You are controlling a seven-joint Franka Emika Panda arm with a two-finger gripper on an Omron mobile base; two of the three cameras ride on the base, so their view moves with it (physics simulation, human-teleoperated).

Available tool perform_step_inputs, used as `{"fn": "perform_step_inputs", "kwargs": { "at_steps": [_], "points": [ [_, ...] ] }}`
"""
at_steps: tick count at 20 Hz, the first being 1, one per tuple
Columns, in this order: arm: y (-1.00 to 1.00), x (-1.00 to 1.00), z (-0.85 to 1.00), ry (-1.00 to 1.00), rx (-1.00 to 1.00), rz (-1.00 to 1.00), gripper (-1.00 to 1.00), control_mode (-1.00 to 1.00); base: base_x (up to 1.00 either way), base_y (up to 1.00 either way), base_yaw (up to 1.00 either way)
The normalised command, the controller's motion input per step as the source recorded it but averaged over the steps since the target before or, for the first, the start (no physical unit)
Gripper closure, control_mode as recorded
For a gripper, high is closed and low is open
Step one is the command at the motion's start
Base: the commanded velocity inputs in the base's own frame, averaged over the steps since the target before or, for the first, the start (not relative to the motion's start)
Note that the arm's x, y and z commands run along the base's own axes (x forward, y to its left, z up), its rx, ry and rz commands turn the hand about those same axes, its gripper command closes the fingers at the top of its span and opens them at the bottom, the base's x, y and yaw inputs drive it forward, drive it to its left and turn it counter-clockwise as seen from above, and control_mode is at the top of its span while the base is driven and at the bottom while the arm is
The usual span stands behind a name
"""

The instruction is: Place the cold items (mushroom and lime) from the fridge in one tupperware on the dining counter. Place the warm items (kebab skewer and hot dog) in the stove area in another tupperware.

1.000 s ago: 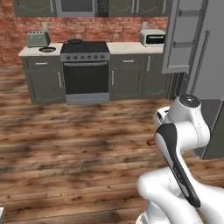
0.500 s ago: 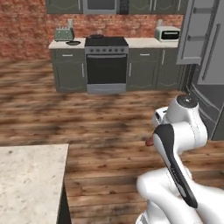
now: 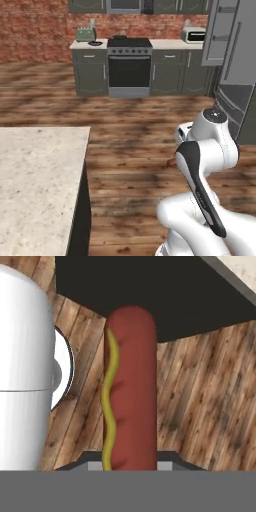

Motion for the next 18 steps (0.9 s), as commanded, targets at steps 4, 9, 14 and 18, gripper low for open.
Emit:
{"fn": "perform_step_inputs", "kwargs": {
  "at_steps": [4, 9, 14, 18],
  "points": [
    [0.00, 0.00, 0.00, 0.00, 0.00, 0.00, 1.00, 1.00, -1.00, 0.13, 0.15],
    [0.00, 0.00, 0.00, 0.00, 0.00, 0.00, 1.00, 1.00, -1.00, 0.12, 0.15],
    [0.00, 0.00, 0.00, 0.00, 0.00, 0.00, 1.00, 1.00, -1.00, 0.33, 0.12],
    [0.00, 0.00, 0.00, 0.00, 0.00, 0.00, 1.00, 1.00, -0.94, 0.71, 0.05]
  ]
}}
